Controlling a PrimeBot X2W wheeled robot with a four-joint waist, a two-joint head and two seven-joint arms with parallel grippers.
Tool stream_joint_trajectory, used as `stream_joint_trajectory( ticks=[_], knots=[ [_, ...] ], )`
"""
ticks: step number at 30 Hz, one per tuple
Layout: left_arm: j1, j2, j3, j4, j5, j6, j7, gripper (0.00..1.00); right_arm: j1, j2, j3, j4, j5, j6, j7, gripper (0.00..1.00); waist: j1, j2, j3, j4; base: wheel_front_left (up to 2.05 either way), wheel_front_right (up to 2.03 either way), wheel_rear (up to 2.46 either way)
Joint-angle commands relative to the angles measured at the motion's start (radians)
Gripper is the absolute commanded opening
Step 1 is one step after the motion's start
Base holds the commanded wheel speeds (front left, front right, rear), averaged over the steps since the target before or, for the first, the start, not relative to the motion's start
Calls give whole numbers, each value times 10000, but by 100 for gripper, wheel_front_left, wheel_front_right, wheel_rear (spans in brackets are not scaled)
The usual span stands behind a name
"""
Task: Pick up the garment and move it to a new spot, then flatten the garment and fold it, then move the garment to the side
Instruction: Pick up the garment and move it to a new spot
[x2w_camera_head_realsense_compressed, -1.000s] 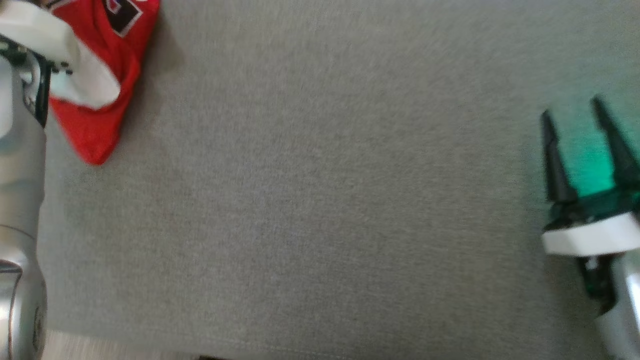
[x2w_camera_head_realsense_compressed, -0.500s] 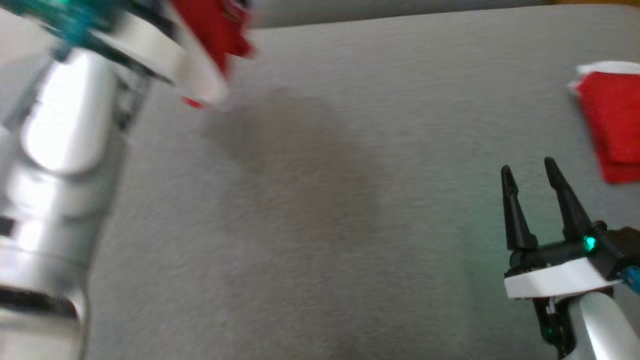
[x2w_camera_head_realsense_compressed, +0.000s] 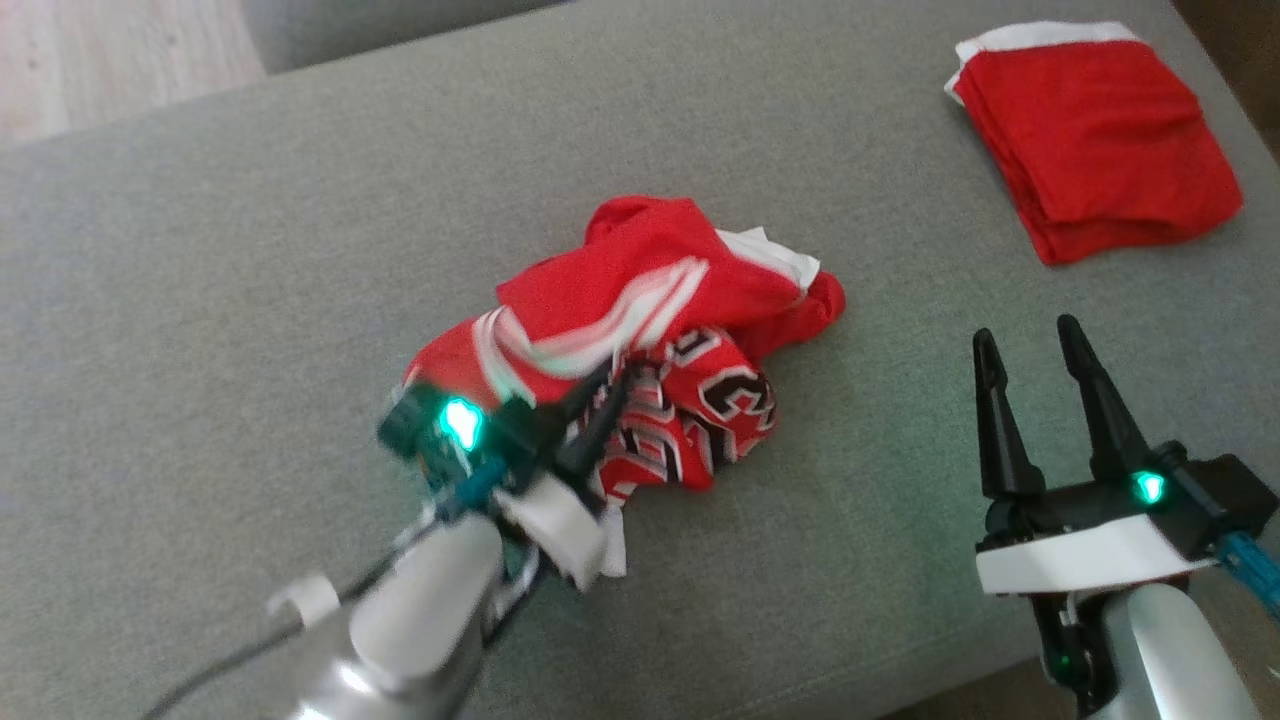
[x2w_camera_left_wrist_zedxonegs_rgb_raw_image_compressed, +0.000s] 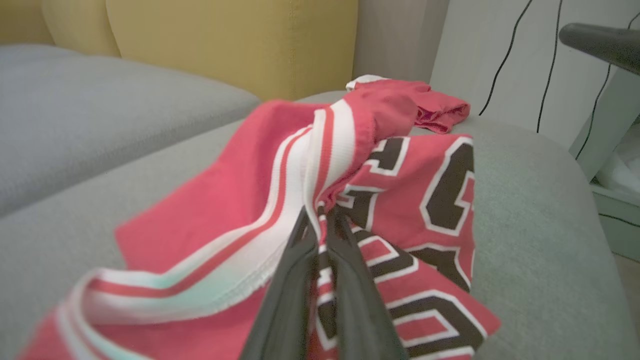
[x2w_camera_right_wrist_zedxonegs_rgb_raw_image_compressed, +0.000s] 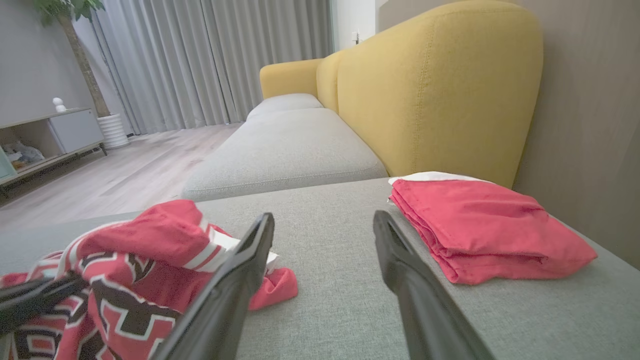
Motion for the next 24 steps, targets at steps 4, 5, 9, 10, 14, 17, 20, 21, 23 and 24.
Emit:
stream_joint_trajectory(
  ticks=[4, 5, 9, 10, 14, 17, 20, 21, 23, 24],
  knots=[
    [249, -356, 589, -332, -741, 277, -374, 100, -197, 5, -16, -205, 67, 65, 2, 100, -2, 0, -4, 226, 0, 0, 0],
    [412, -418, 762, -529, -928, 380, -397, 100, -150, 16, -77, -176, 77, 65, 2, 100, -2, 0, -95, 349, 0, 0, 0],
    [1250, -517, 1314, -1554, -1200, 862, -410, 100, 74, 24, -224, -99, 124, 65, 2, 100, -2, 0, -549, 923, 0, 0, 0],
    [1436, -524, 1413, -1762, -1191, 986, -411, 100, 129, 14, -240, -78, 134, 65, 2, 100, -2, 0, -677, 1072, 0, 0, 0],
    [2130, -535, 1782, -2632, -1000, 1378, -413, 100, 371, -42, -277, 20, 144, 65, 2, 100, -2, 0, -1175, 1636, 0, 0, 0],
    [2765, -536, 2349, -3437, -601, 1754, -413, 100, 572, -62, -358, 78, 103, 65, 2, 100, -2, 0, -1478, 2022, 0, 0, 0],
    [3592, -531, 3136, -4411, -224, 1945, -414, 100, 827, -19, -436, 137, 54, 65, 2, 100, -2, 0, -1745, 2345, 0, 0, 0],
    [3888, -491, 3402, -4699, -73, 1953, -414, 100, 929, -1, -465, 163, 34, 65, 2, 100, -2, 0, -1846, 2428, 0, 0, 0],
    [4520, -366, 3926, -5128, 290, 2027, -414, 100, 1141, 41, -523, 215, 15, 65, 2, 100, -2, 0, -2071, 2555, 0, 0, 0],
    [4822, -308, 4150, -5293, 478, 2073, -414, 100, 1245, 67, -542, 222, 11, 65, 2, 100, -2, 0, -2140, 2595, 0, 0, 0]
  ],
)
